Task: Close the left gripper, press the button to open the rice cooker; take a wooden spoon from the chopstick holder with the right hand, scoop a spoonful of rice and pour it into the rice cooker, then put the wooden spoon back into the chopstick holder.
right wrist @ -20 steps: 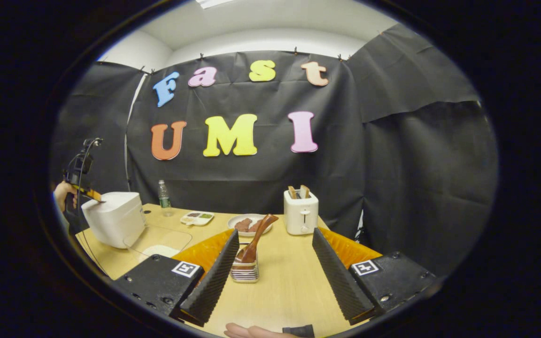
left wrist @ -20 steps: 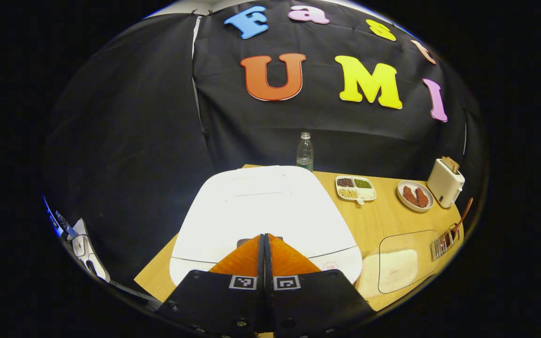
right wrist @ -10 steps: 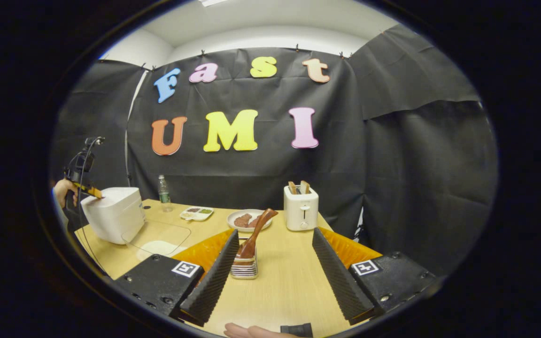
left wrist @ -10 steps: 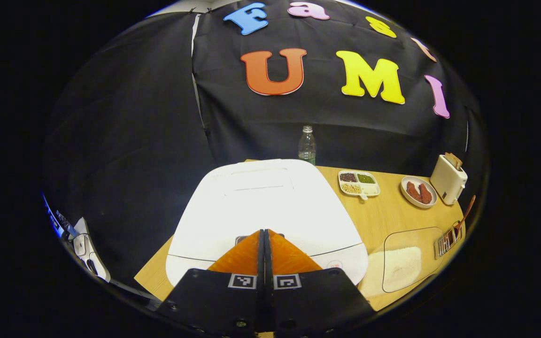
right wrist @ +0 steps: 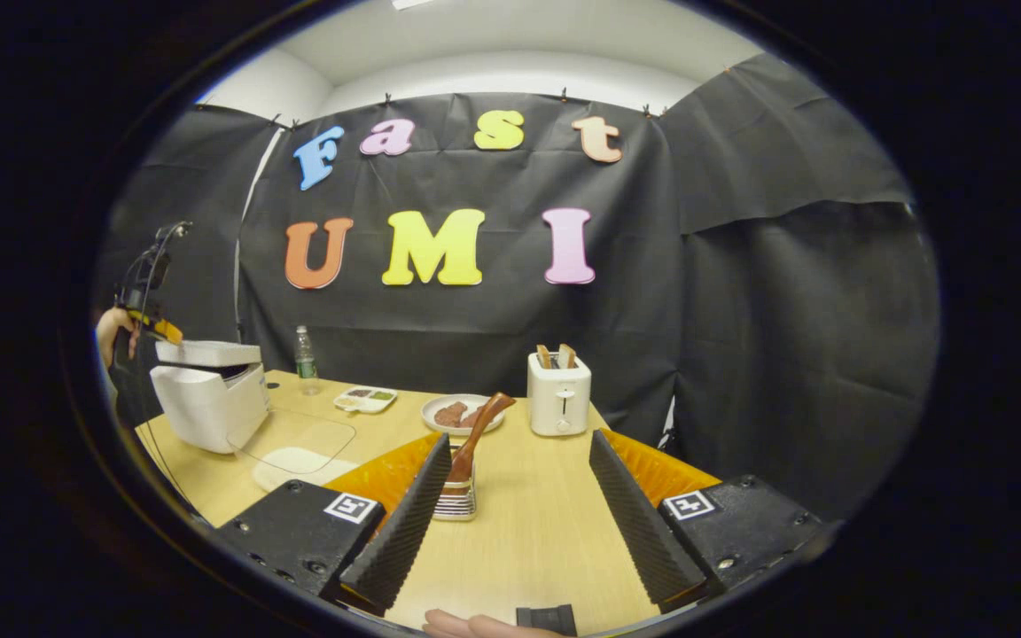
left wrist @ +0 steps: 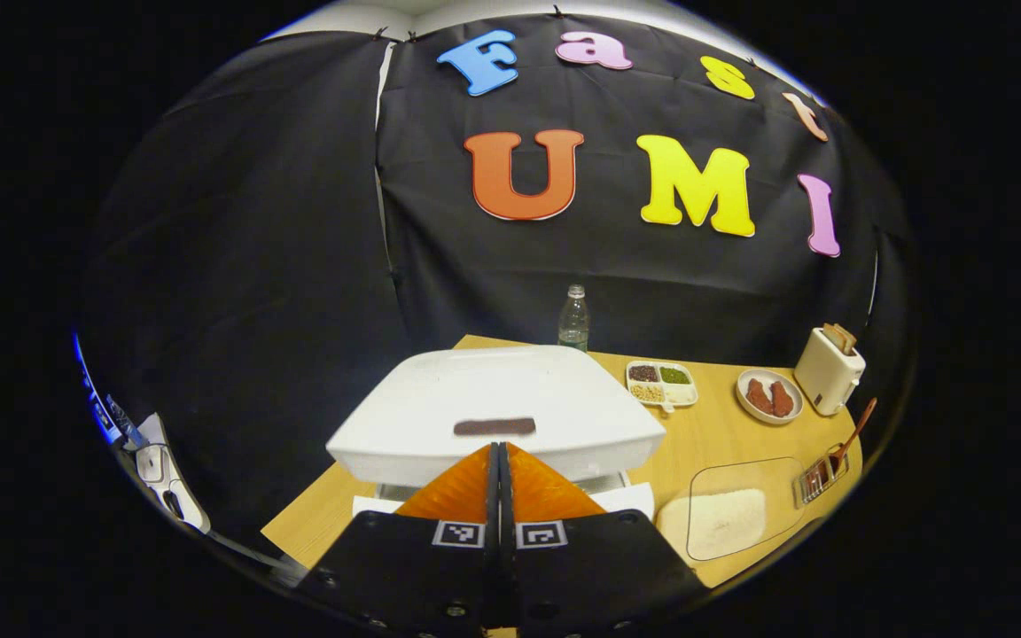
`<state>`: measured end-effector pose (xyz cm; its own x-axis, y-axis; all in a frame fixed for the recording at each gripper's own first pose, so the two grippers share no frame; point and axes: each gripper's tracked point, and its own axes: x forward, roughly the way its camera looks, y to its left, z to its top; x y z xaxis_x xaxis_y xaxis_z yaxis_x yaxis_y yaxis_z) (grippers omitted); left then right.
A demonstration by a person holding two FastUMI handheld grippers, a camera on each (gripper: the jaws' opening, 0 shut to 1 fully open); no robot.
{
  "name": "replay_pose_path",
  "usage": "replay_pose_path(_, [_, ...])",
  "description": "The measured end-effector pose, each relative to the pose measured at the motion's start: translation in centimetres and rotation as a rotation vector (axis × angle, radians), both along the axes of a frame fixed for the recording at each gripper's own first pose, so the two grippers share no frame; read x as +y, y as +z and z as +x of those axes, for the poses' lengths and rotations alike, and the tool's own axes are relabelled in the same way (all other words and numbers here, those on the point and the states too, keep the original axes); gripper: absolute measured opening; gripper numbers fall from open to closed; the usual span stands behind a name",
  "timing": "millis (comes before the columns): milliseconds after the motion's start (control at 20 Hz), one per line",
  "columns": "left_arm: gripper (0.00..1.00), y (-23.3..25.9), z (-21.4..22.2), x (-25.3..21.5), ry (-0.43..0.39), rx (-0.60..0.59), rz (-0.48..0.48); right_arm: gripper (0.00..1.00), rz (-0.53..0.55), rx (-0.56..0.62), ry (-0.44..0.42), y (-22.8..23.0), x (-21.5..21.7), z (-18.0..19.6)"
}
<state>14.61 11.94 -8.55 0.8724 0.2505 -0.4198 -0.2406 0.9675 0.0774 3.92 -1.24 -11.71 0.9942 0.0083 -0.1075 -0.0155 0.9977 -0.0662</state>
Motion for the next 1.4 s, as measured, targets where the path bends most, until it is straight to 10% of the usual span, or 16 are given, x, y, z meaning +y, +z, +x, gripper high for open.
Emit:
replay_pose_path(350, [0.00, 3.7, -3.9, -0.3, -0.004, -0.120, 0.006, 0.95, 0.019, 0.008, 0.003, -0.4, 0.2, 0.0])
replay_pose_path(450, [0.19, 4.0, -5.0, -1.0, -0.015, -0.150, -0.007, 0.94, 0.039, 0.018, 0.003, -0.8, 0.2, 0.6])
replay_pose_path(550, [0.52, 4.2, -6.1, -2.3, -0.045, -0.175, -0.019, 0.95, 0.056, 0.027, 0.008, -1.4, 0.4, 1.3])
replay_pose_path(600, [0.88, 4.2, -6.8, -2.5, -0.052, -0.190, -0.007, 0.95, 0.062, 0.031, 0.011, -1.8, 0.6, 1.7])
replay_pose_path(650, [0.93, 4.4, -7.3, -2.7, -0.055, -0.207, 0.010, 0.95, 0.065, 0.035, 0.015, -2.1, 0.8, 2.3])
replay_pose_path(1400, [0.93, 4.3, -15.2, -9.1, -0.167, -0.440, 0.004, 0.94, 0.186, 0.123, 0.011, -7.6, 2.5, 17.2])
